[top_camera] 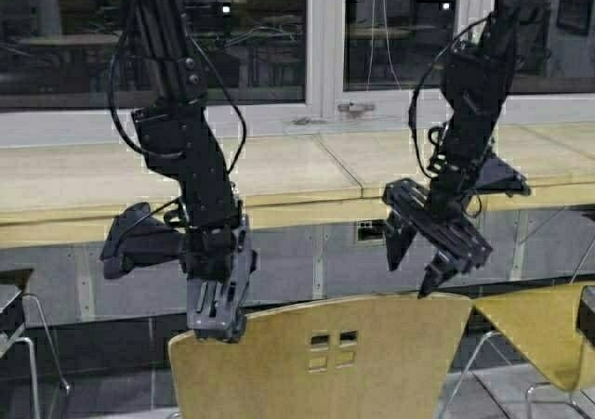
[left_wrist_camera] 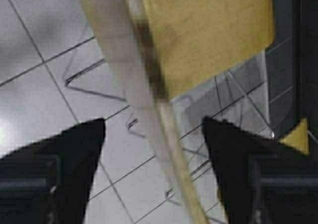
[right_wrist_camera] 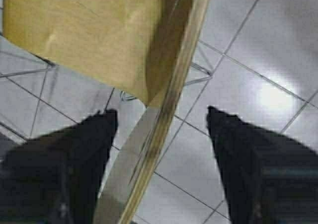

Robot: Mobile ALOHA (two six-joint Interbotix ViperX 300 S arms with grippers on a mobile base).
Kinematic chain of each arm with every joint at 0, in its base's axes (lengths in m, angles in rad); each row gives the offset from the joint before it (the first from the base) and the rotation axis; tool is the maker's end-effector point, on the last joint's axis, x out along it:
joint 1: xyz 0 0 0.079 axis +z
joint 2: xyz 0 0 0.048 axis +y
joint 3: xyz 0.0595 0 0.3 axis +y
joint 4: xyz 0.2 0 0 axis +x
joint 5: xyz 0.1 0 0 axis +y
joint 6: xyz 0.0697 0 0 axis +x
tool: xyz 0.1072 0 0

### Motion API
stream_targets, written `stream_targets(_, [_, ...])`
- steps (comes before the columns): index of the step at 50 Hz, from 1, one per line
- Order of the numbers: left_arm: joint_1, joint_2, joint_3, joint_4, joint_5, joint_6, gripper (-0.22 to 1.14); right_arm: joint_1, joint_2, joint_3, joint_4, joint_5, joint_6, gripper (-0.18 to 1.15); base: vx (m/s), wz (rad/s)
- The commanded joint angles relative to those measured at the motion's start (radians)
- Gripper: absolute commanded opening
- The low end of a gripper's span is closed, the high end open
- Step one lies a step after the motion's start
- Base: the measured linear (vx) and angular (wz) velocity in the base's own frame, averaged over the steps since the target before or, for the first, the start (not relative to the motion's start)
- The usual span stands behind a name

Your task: Push the chairs under the table

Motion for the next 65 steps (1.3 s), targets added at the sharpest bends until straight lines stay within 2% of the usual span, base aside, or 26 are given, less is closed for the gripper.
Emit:
stream_targets(1, [0.011, 0.014, -0.043, 0.005, -0.006, -0.002, 0.93, 0.002, 0.020, -0.028, 0.011, 0.002, 0.002, 0.90, 0.03, 0.02])
stream_targets(26, [0.048, 0.219, -0.273, 0.037, -0.006, -0.002, 0.93, 0.002, 0.245, -0.206, 0.012, 0.026, -0.017, 0.90, 0.02, 0.01])
stream_targets(31, [0.051, 0.244, -0.299, 0.044, -0.005, -0.002, 0.88, 0.002, 0.270, -0.232, 0.008, 0.034, -0.021, 0.86, 0.00, 0.00])
stream_targets(36, [0.054, 0.250, -0.305, 0.043, -0.005, -0.002, 0.72, 0.002, 0.278, -0.249, 0.003, 0.034, -0.034, 0.71, 0.00, 0.00])
stream_targets(44, [0.064, 0.256, -0.305, 0.040, -0.003, -0.002, 0.32, 0.002, 0.290, -0.279, 0.000, 0.044, -0.071, 0.25, 0.00, 0.00])
stream_targets(49, [0.072, 0.256, -0.304, 0.028, -0.003, -0.002, 0.15, 0.003, 0.301, -0.307, 0.000, 0.061, -0.087, 0.02, 0.00, 0.00])
stream_targets(54, [0.084, 0.256, -0.299, 0.018, -0.002, -0.002, 0.07, 0.003, 0.308, -0.334, 0.000, 0.080, -0.098, 0.02, 0.00, 0.00])
stream_targets(65, [0.130, 0.249, -0.273, 0.017, -0.003, 0.000, 0.07, 0.017, 0.318, -0.364, 0.000, 0.097, -0.118, 0.04, 0.03, 0.03])
